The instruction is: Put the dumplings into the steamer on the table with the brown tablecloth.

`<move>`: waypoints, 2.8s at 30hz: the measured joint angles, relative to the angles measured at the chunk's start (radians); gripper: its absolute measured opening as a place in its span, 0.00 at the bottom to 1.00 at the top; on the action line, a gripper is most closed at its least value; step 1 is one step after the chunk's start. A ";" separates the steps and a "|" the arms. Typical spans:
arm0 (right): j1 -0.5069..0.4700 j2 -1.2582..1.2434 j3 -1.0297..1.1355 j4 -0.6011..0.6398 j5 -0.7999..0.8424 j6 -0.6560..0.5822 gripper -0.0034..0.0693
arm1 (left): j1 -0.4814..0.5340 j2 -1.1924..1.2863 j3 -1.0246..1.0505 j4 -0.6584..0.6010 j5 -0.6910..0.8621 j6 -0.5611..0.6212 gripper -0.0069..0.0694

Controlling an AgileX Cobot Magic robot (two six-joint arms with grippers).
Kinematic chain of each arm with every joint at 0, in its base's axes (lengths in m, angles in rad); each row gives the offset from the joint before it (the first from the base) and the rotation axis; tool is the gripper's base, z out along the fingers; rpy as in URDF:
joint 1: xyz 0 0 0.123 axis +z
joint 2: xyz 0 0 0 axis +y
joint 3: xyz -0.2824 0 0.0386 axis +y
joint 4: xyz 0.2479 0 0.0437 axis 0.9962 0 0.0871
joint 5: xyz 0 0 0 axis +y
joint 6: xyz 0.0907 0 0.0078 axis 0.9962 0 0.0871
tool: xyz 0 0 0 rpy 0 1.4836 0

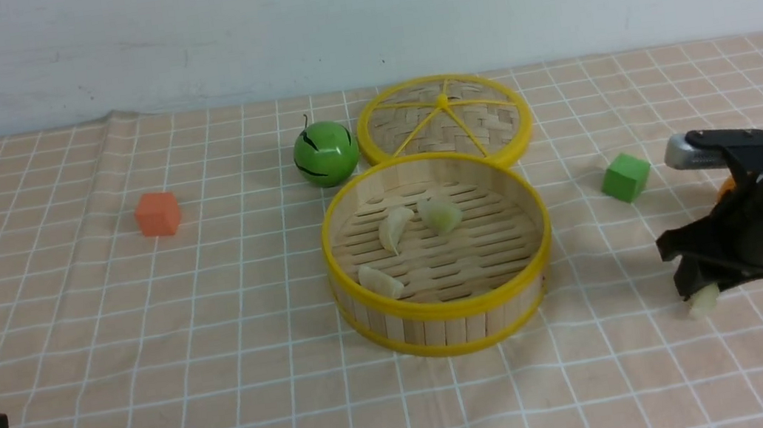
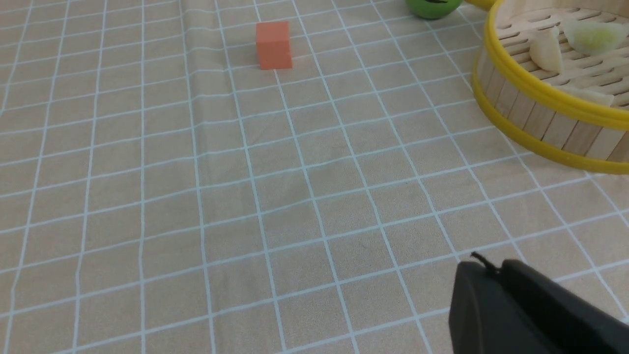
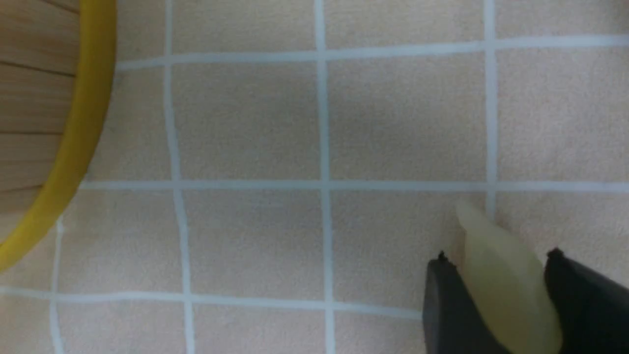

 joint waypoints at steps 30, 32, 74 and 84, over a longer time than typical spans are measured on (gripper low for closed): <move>0.472 0.086 -0.175 0.535 -0.332 -0.883 0.55 | 0.000 0.000 0.000 0.001 -0.009 0.000 0.17; 0.472 0.080 -0.175 0.532 -0.332 -0.883 0.63 | 0.000 0.000 0.000 0.001 -0.009 0.000 0.17; 0.246 -1.194 0.743 -0.356 -0.148 0.012 0.03 | 0.000 0.000 0.000 0.004 -0.004 0.000 0.21; 0.196 -1.559 1.083 -0.401 -0.740 0.012 0.04 | 0.000 0.000 0.000 0.004 -0.001 0.000 0.22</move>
